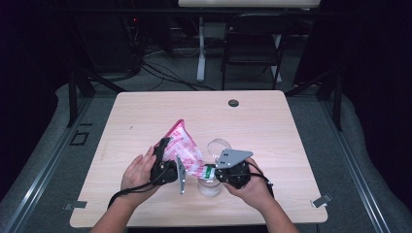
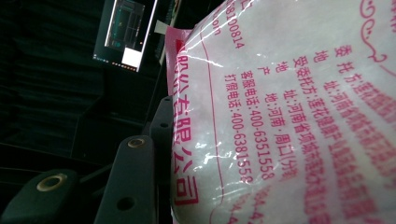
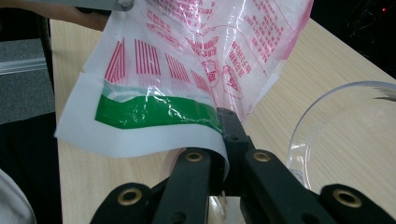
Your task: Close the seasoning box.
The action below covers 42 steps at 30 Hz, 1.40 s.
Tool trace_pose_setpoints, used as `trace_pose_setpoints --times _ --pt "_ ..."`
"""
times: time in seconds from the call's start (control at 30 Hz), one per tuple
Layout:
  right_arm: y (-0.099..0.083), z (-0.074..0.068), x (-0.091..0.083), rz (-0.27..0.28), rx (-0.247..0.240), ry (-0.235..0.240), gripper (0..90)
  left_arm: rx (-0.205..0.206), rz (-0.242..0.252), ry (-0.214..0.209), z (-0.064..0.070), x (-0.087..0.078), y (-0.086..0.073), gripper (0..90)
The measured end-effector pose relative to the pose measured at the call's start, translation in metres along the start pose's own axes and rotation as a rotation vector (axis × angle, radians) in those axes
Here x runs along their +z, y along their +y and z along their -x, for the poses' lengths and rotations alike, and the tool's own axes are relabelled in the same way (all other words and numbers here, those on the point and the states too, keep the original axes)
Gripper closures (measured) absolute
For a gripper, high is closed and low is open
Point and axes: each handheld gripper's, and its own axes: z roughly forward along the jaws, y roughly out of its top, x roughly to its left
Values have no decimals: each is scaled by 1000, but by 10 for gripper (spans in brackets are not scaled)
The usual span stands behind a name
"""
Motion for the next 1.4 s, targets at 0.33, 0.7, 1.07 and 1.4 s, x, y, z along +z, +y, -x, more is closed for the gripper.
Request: trace_pose_setpoints --times 0.33,0.7,1.07,1.4 --pt "-2 1 0 -9 -2 -4 900 19 12 14 0 -1 1 598" --pt "-4 2 -2 -7 7 -10 900 29 18 17 0 -3 5 598" --pt "-6 4 -3 -9 14 -14 900 42 25 29 -1 -4 7 598" --pt "-7 5 -3 -13 14 -12 900 51 37 32 -3 -4 9 598"
